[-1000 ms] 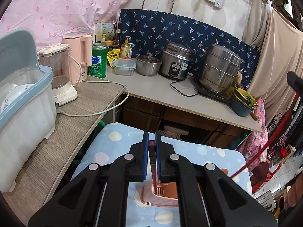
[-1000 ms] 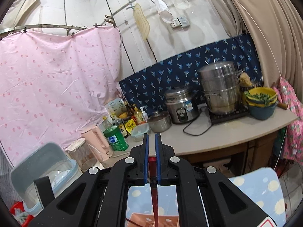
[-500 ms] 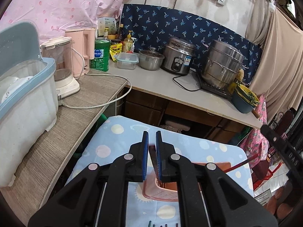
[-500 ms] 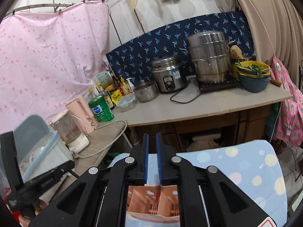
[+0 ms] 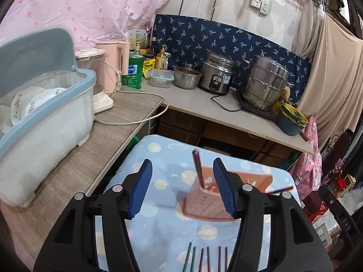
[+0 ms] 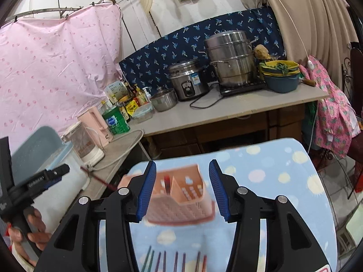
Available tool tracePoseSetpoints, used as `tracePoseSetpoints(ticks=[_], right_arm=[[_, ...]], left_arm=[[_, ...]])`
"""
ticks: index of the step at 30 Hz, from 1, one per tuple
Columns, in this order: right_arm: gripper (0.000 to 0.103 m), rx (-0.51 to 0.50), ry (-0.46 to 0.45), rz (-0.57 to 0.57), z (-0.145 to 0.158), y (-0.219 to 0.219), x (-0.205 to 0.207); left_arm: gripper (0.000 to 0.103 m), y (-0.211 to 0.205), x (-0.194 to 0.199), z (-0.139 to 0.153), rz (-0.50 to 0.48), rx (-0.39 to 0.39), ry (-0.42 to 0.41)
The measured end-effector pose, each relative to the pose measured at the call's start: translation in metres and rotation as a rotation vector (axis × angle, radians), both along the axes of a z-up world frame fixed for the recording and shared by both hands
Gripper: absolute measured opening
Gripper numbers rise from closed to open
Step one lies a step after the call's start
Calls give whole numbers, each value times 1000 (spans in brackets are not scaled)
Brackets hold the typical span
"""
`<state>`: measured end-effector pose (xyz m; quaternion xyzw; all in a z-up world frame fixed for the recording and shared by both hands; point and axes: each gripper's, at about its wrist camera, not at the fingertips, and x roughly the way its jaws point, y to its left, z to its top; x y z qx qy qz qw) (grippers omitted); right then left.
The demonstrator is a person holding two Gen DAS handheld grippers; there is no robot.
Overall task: Organize utensils
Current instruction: 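Open both grippers to release the chopsticks into the basket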
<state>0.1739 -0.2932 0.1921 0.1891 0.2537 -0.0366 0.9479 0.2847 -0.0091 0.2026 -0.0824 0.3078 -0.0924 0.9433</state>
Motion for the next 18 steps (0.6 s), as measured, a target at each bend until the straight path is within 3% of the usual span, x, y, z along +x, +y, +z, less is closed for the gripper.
tracePoseSetpoints(ticks=[8,18], right_arm=[[49,-22,109,12,-47,17,-69],[49,-128,251,45,-108,56,-137]], left_arm=[[55,11,-57,-35,-2,57,49],[55,18,-124,-100,-38,135,140]])
